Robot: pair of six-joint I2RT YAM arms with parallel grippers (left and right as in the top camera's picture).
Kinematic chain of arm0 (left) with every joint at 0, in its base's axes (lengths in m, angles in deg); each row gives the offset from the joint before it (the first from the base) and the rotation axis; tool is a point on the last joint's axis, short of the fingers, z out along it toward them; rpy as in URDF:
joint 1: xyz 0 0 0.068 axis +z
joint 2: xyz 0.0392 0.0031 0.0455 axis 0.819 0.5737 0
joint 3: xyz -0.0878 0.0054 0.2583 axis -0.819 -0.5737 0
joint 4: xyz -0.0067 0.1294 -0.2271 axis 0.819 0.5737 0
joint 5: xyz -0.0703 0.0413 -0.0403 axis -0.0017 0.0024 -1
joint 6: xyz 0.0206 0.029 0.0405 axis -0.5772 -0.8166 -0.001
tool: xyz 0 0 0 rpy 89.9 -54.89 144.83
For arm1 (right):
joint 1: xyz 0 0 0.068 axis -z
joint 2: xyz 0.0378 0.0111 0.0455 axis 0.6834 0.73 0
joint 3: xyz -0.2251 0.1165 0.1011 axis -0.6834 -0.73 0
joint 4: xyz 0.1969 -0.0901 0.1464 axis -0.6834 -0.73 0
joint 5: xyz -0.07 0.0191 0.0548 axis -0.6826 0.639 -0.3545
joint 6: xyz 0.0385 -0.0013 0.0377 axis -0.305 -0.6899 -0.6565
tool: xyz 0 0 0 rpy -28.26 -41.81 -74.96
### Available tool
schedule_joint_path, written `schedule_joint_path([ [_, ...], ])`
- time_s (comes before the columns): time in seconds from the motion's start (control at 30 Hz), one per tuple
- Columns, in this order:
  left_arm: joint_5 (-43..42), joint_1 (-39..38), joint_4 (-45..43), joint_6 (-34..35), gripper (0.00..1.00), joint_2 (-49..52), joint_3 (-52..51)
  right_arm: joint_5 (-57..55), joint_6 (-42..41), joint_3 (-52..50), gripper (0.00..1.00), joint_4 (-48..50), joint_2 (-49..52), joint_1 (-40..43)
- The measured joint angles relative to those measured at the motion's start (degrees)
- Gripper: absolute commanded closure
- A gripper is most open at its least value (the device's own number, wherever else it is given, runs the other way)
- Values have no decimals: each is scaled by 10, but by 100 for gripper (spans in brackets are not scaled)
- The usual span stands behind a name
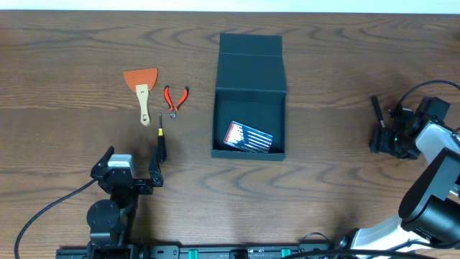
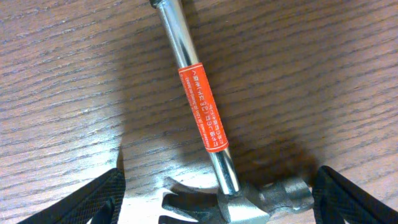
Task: Pack container
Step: 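Align the right gripper over the hammer head and grasp it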
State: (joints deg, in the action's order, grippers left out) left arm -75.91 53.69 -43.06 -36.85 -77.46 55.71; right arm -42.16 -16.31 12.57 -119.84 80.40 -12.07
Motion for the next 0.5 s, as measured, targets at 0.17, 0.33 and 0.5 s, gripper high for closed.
schedule_joint_path([
  [0.17, 0, 0, 0, 0, 1, 0, 0, 0, -8, 0, 23, -1, 0, -2],
  [0.33, 0, 0, 0, 0, 1, 0, 0, 0, -13, 0, 24, -2, 0, -12],
  [0.5, 0, 0, 0, 0, 1, 0, 0, 0, -17, 1, 23, -5, 0, -26],
])
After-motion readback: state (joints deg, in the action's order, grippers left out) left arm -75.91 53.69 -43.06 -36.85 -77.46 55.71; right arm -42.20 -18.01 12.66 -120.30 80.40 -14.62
